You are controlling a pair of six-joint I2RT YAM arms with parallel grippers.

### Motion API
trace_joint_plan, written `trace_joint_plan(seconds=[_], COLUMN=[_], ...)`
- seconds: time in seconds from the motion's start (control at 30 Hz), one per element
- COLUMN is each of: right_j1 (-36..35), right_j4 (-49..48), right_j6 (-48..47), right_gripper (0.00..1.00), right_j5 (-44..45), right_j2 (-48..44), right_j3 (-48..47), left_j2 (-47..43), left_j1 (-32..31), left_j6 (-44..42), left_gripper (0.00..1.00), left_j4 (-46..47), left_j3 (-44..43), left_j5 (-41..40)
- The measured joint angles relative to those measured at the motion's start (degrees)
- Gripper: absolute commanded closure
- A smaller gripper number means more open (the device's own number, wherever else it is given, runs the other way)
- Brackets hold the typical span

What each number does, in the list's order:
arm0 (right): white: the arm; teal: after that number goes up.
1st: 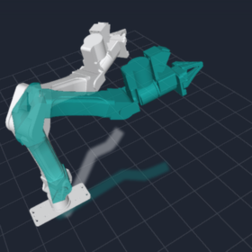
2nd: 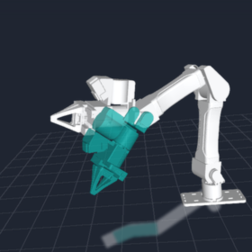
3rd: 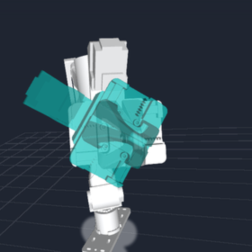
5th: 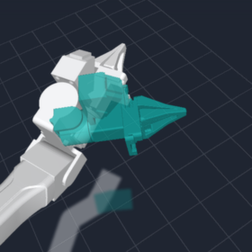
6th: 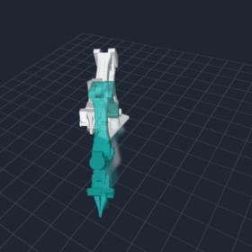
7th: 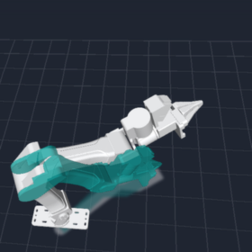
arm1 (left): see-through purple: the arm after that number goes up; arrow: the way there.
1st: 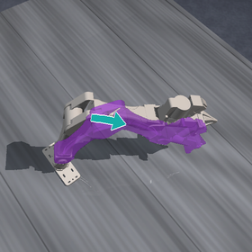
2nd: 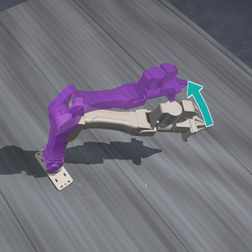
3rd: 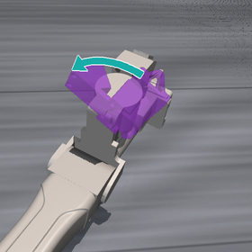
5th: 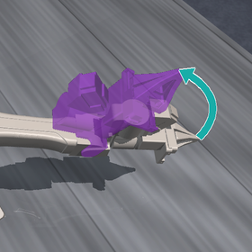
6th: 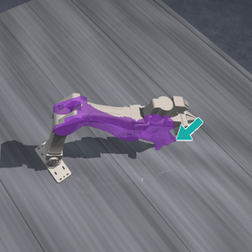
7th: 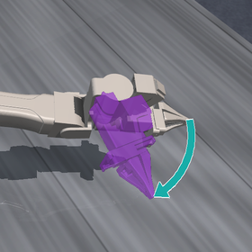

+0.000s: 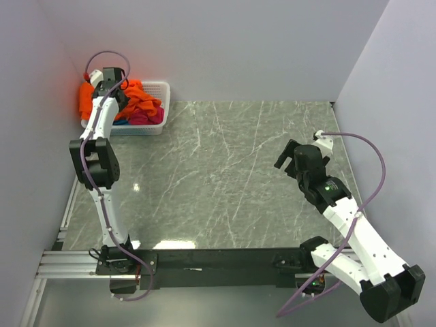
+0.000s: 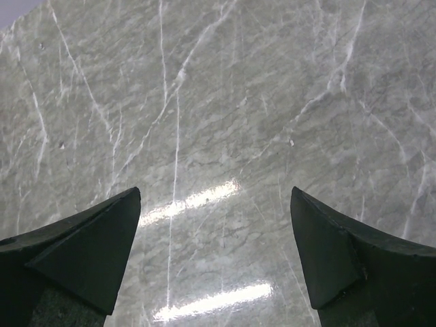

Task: Fold and stack the t-shirts
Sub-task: Grab the tshirt from the pile, then move the tshirt to the center of the board

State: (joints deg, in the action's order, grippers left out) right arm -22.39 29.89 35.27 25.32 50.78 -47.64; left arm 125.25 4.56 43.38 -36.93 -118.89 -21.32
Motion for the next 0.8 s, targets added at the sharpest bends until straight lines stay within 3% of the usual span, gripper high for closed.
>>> trace_joint_plan(seconds=[0.2, 0.43, 0.6, 0.8], right_j1=[0.1, 0.2, 0.2, 0.2], right_j4=[-0.1, -0.6, -2.9, -5.6], right_j6=[0.0, 0.0, 0.0, 0.0], right_gripper=[0.04, 0.05, 0.05, 0.05], right_j5=[-1.0, -1.2, -1.7, -2.6], right_j2=[-0.2, -3.0, -5.7, -6.3], right_j3=[0.0, 0.1, 0.9, 1.6], left_j2=[-3.4, -18.3, -27.7, -34.3], left_j1=[0.2, 0.2, -1.0, -14.0], left_j6=[-2.6, -6.3, -8.2, -14.0], left_gripper=[0.99, 0.99, 0.99, 0.99], left_j4=[3.6, 13.4, 20.4, 28.2], left_j3=[-0.5, -0.1, -5.8, -9.7], left_j5=[0.0, 2.5, 7.7, 11.4])
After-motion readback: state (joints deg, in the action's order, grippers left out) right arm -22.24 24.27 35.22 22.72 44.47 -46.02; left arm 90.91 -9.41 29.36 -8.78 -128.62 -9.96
